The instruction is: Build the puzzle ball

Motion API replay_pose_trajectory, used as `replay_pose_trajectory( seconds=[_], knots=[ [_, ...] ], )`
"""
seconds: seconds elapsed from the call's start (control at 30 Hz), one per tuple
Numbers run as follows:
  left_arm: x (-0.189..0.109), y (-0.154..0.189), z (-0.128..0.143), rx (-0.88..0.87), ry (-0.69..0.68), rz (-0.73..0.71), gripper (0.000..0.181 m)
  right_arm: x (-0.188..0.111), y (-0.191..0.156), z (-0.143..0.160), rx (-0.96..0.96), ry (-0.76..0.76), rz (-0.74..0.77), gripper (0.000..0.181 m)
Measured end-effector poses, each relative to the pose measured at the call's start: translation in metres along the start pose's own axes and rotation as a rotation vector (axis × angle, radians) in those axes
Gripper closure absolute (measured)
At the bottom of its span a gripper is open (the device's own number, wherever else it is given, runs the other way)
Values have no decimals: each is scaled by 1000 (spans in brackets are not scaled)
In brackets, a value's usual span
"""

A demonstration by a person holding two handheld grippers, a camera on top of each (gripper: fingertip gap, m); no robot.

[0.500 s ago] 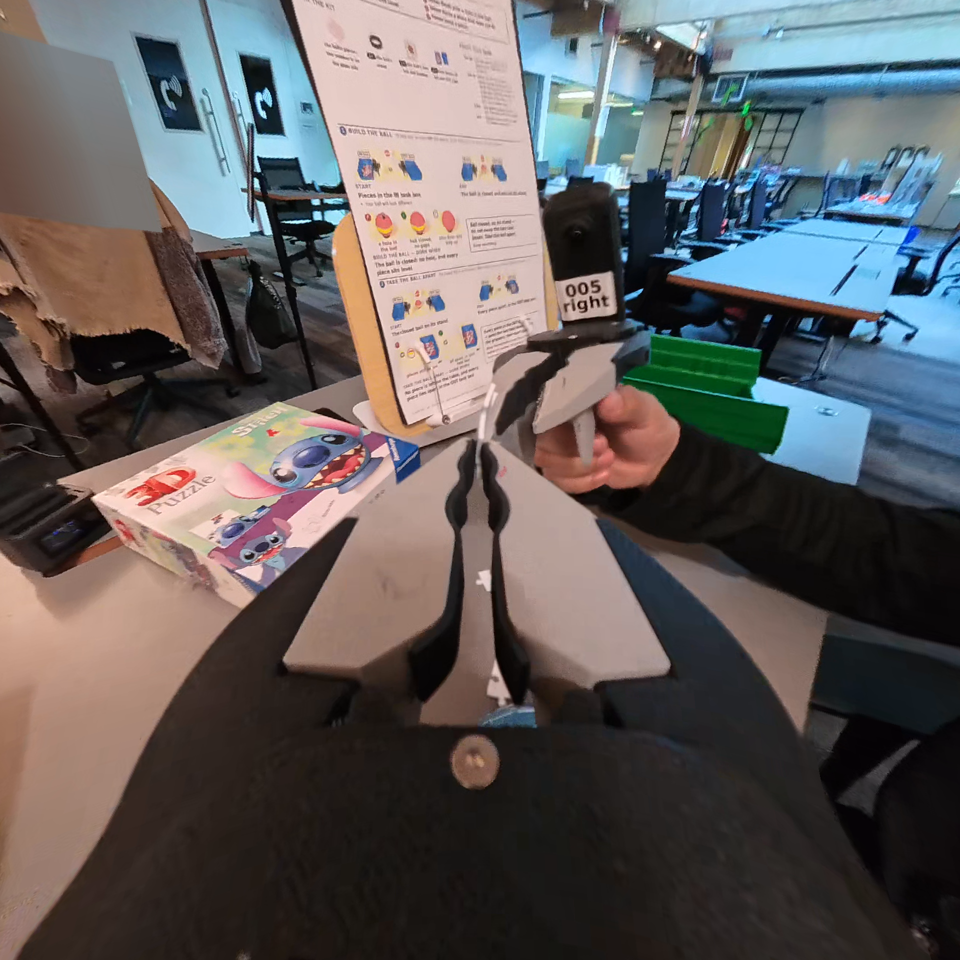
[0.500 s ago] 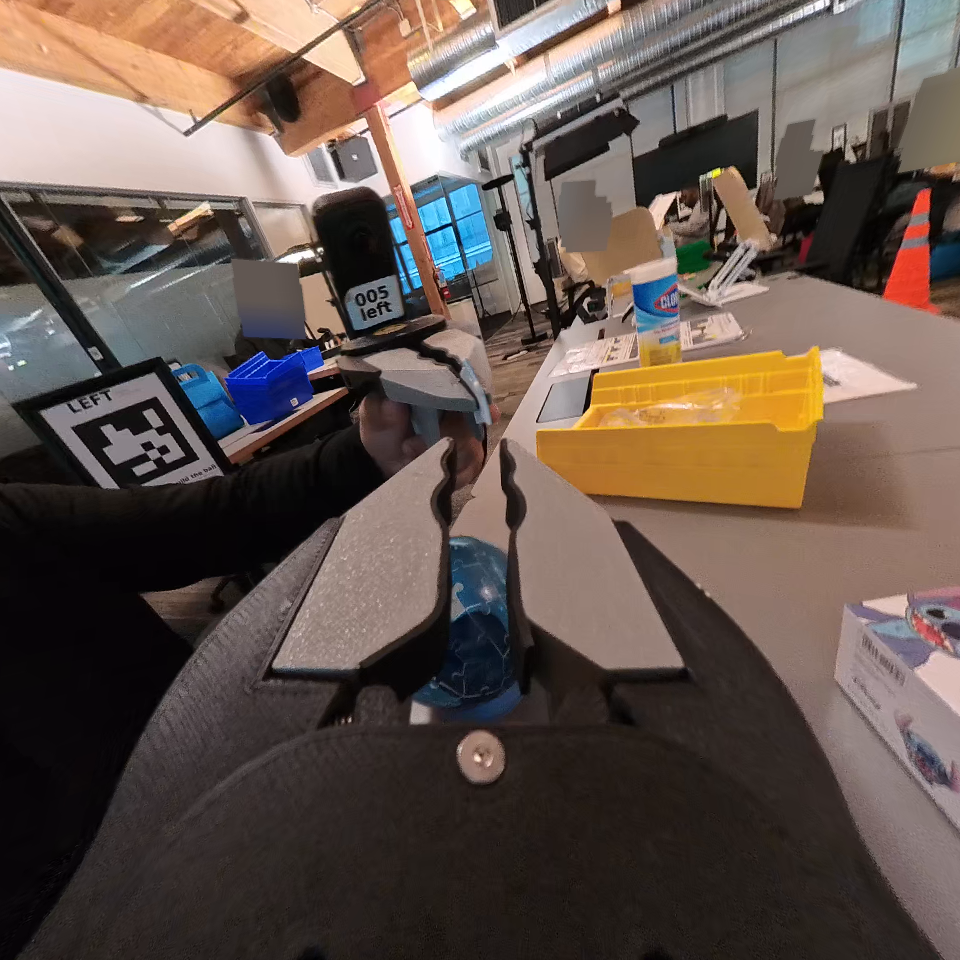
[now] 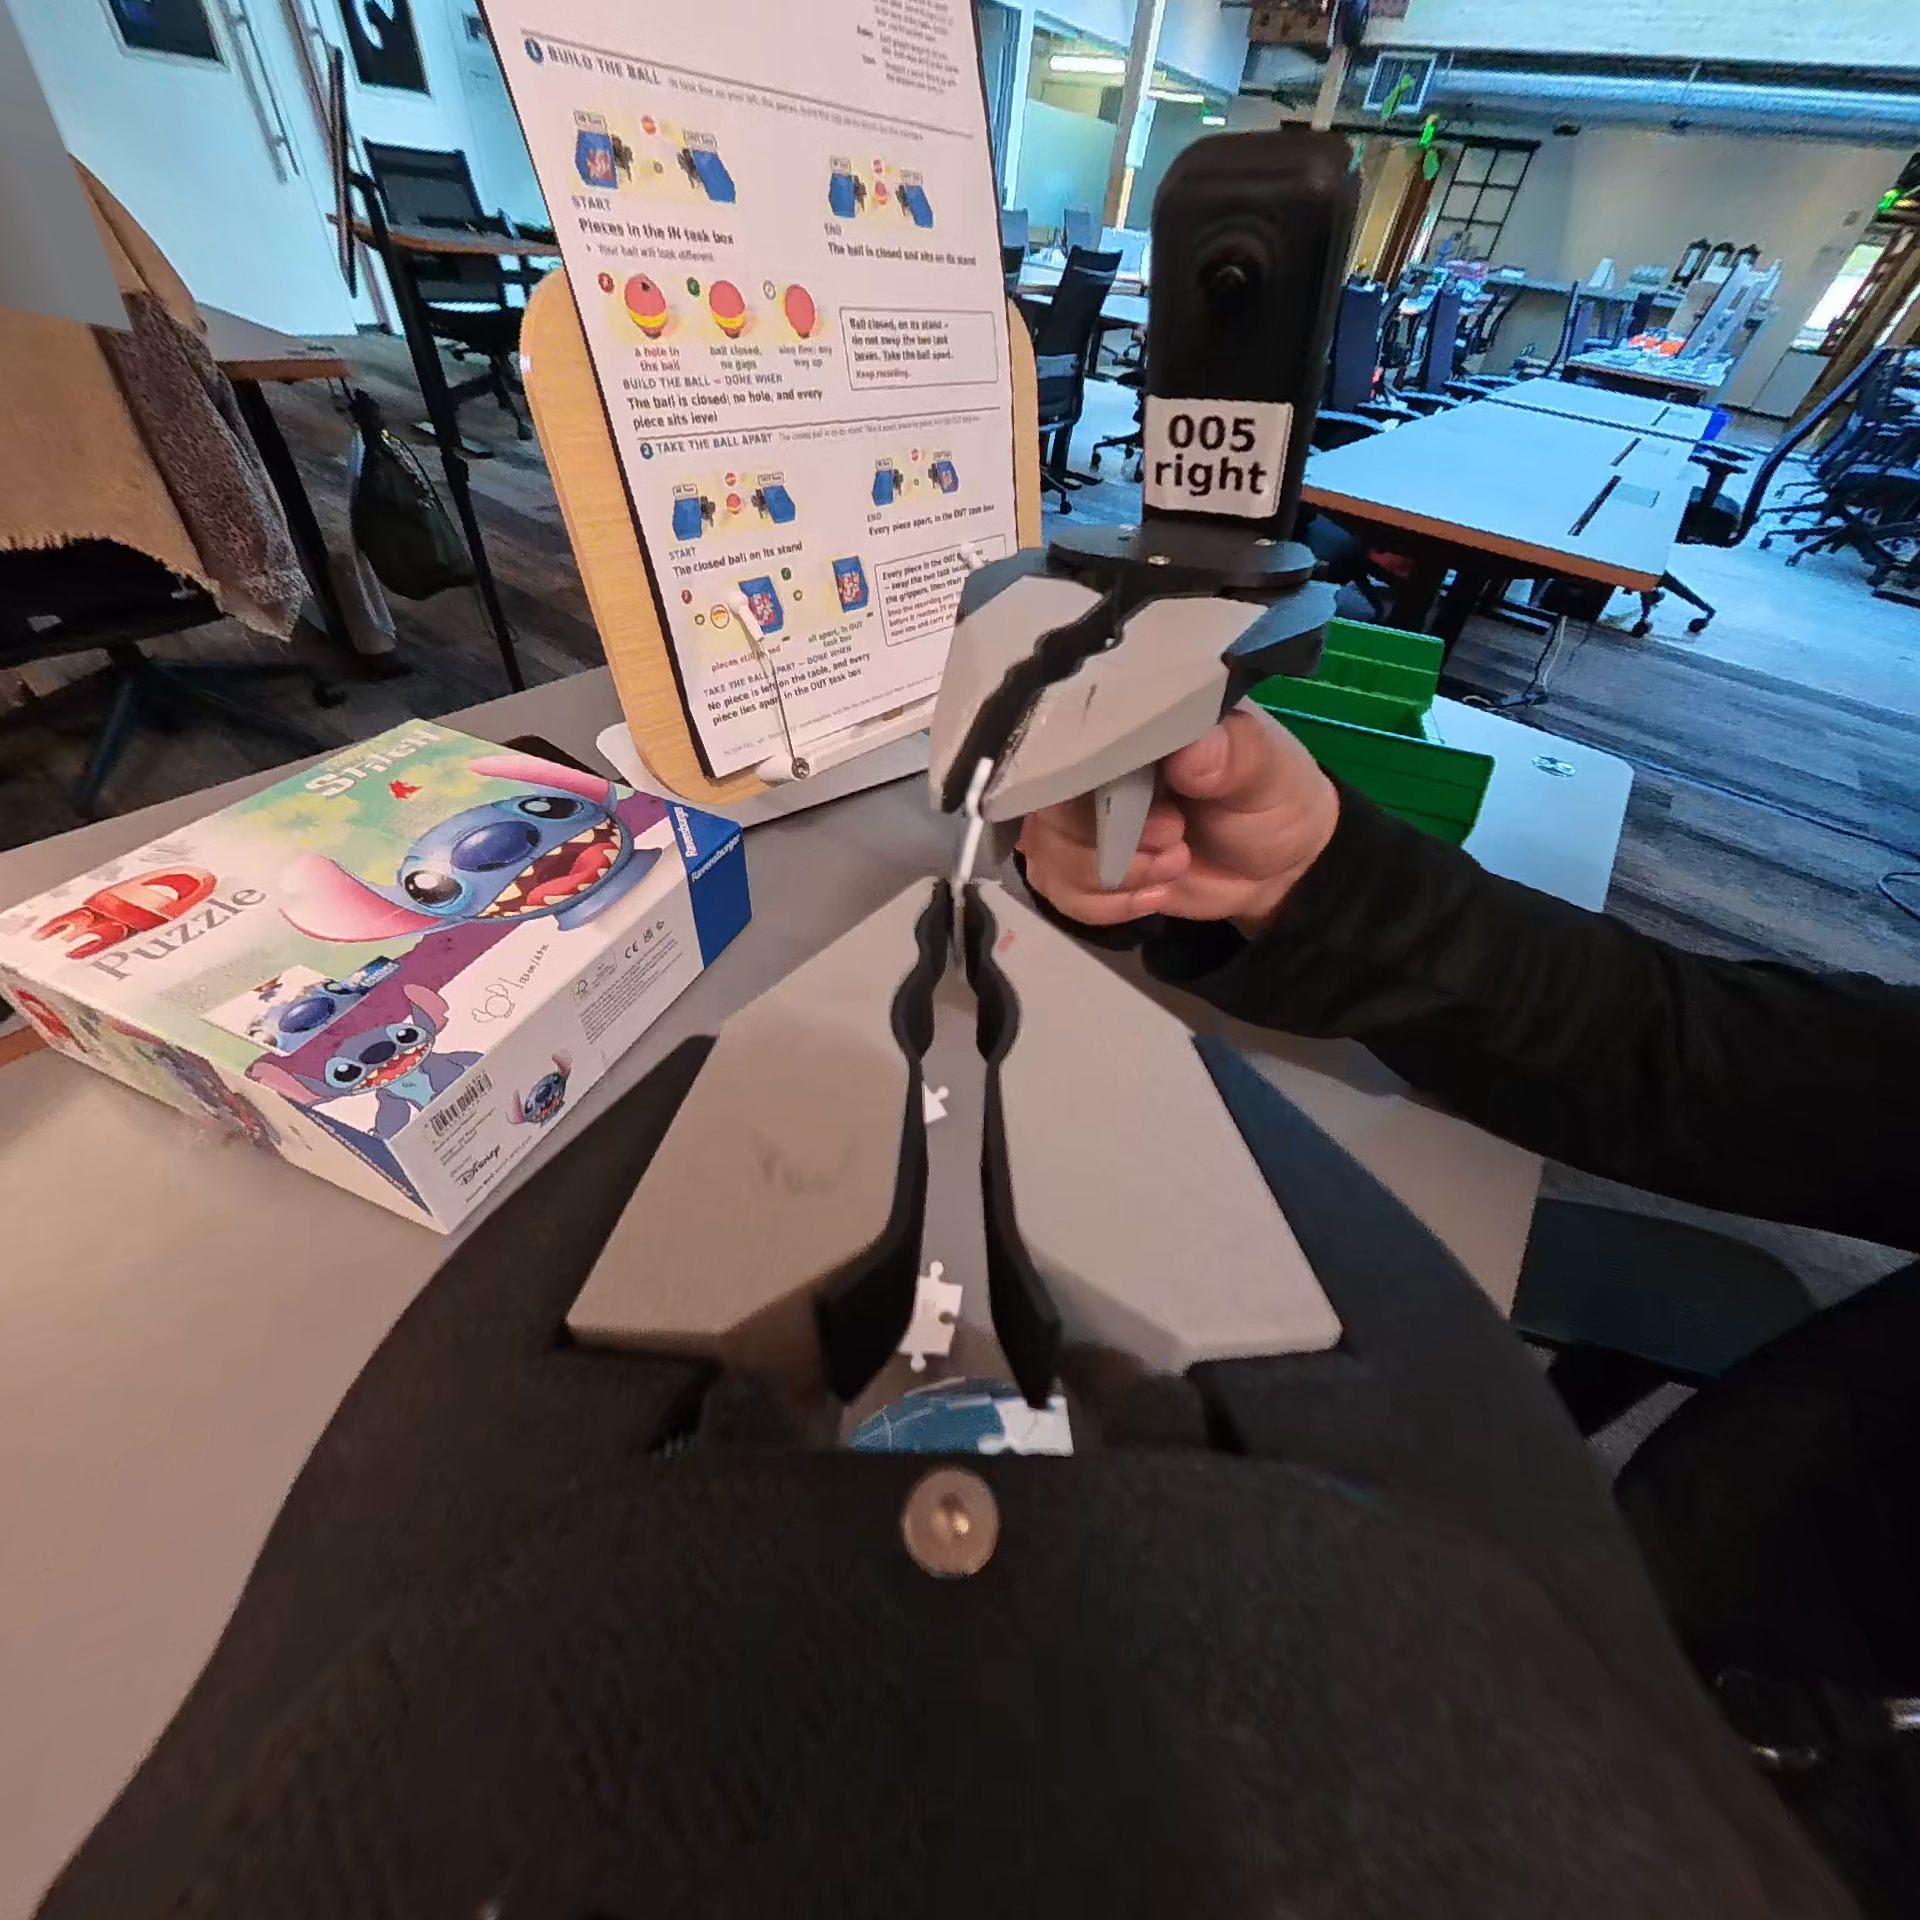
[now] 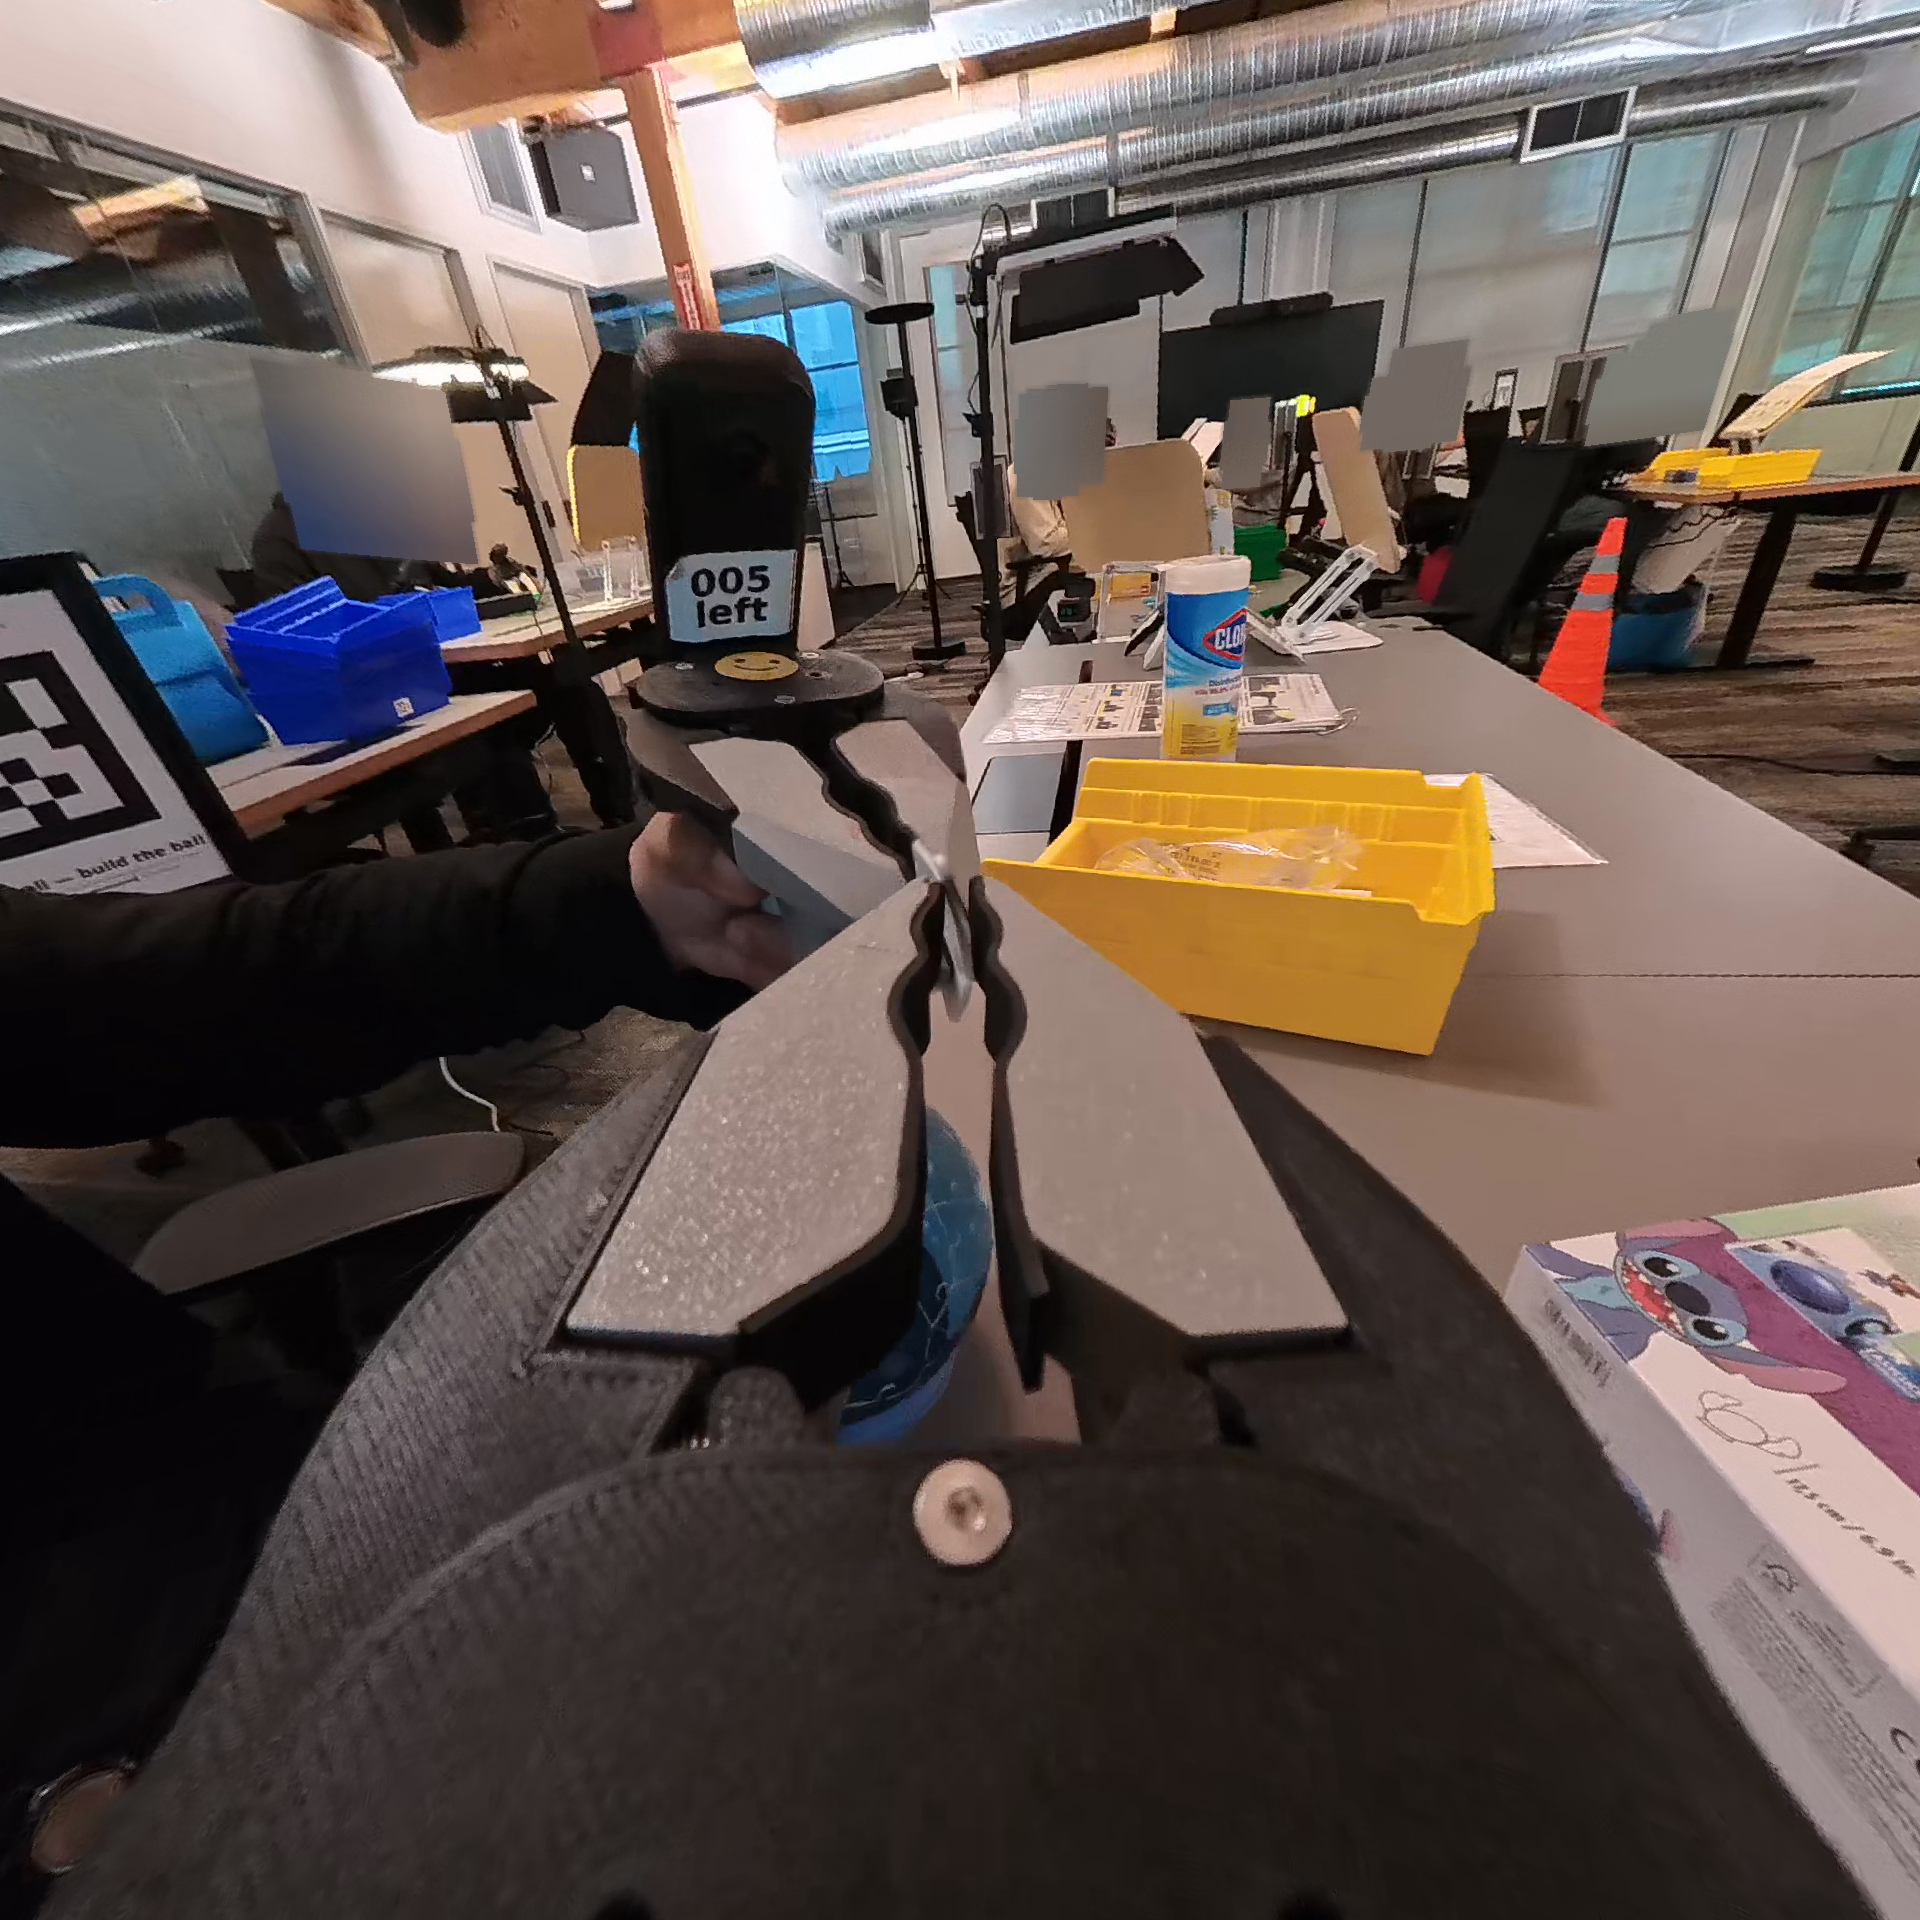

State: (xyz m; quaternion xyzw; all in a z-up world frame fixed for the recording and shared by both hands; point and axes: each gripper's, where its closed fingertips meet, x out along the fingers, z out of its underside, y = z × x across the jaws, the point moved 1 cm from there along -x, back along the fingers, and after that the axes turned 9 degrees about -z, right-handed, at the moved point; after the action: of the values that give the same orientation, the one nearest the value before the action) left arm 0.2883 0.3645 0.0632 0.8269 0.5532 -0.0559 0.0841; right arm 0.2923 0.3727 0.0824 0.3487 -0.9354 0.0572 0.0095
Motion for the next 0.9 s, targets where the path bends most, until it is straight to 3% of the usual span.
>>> replay_pose_trajectory(
  seconds=[0.17,0.27,0.33,0.43,0.5,0.57,0.63,0.77,0.9],
  knots=[
    [-1,-1,5,-13,-36,-19,174,-1,4,5,-17,-55,36,181],
    [-17,-4,3,-34,-17,-38,153,-14,13,7,16,-113,92,181],
    [-39,-9,2,-59,7,-66,141,-25,22,27,95,-232,108,181],
    [-80,-19,5,-78,47,-119,125,-45,45,85,152,-503,199,181],
    [-104,-30,22,-68,3,-182,116,-54,46,130,262,-682,177,181],
    [-122,-41,45,-59,-60,-249,98,-54,40,167,366,-790,115,181],
    [-134,-44,73,-44,-131,-289,91,-59,44,195,403,-890,139,181],
    [-146,-44,116,24,-172,-355,91,-58,40,218,438,-955,118,181],
    [-150,-38,145,-57,-186,-283,93,-61,43,226,417,-973,168,180]
  ],
)
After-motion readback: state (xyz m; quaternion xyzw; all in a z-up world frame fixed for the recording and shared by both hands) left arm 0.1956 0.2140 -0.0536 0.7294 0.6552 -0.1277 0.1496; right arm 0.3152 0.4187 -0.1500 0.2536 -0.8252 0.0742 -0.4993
